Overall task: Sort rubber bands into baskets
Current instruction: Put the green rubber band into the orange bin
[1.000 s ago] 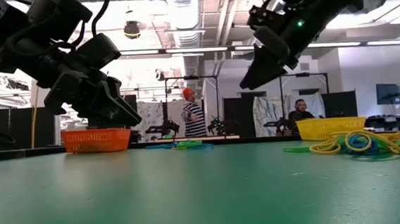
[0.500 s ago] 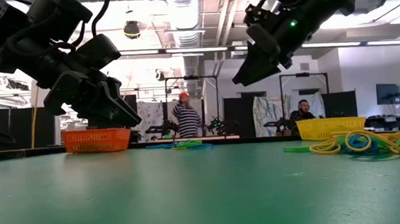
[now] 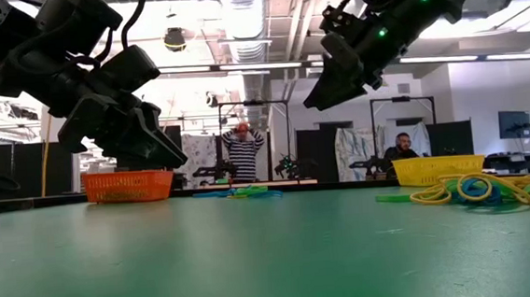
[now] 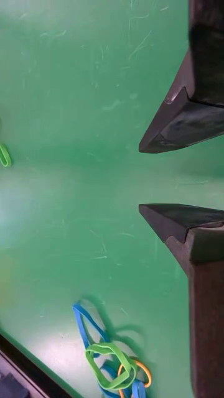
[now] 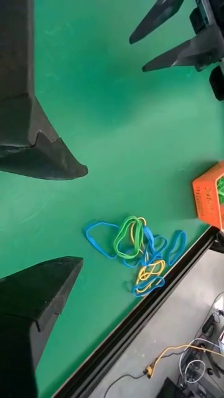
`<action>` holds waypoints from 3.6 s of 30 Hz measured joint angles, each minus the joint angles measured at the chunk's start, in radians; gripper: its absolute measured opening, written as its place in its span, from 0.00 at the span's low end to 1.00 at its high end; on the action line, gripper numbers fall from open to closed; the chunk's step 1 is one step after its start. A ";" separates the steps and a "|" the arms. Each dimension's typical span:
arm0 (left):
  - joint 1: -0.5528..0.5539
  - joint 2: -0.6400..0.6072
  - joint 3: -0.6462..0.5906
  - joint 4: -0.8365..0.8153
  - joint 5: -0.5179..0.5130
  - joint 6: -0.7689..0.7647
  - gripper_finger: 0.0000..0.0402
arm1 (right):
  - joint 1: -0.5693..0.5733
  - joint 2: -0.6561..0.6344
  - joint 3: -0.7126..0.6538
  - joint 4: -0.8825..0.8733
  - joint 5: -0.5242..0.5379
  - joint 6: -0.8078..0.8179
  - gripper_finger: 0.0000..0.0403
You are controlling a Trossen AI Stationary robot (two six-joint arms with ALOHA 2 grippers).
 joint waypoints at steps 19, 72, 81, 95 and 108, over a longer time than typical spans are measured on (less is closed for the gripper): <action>0.000 0.000 0.000 0.002 0.000 -0.001 0.33 | 0.002 0.000 0.000 0.013 0.000 -0.007 0.60; 0.000 0.000 0.001 0.106 0.001 -0.124 0.33 | 0.002 0.000 -0.027 0.059 0.000 -0.007 0.60; 0.000 0.000 0.001 0.106 0.001 -0.125 0.33 | -0.008 0.011 -0.026 0.071 0.000 -0.007 0.60; 0.000 0.000 0.001 0.108 -0.002 -0.193 0.33 | -0.208 0.345 0.102 0.232 -0.249 -0.101 0.60; 0.000 0.000 0.001 0.096 -0.060 -0.174 0.33 | -0.239 0.413 0.238 0.003 -0.314 -0.104 0.59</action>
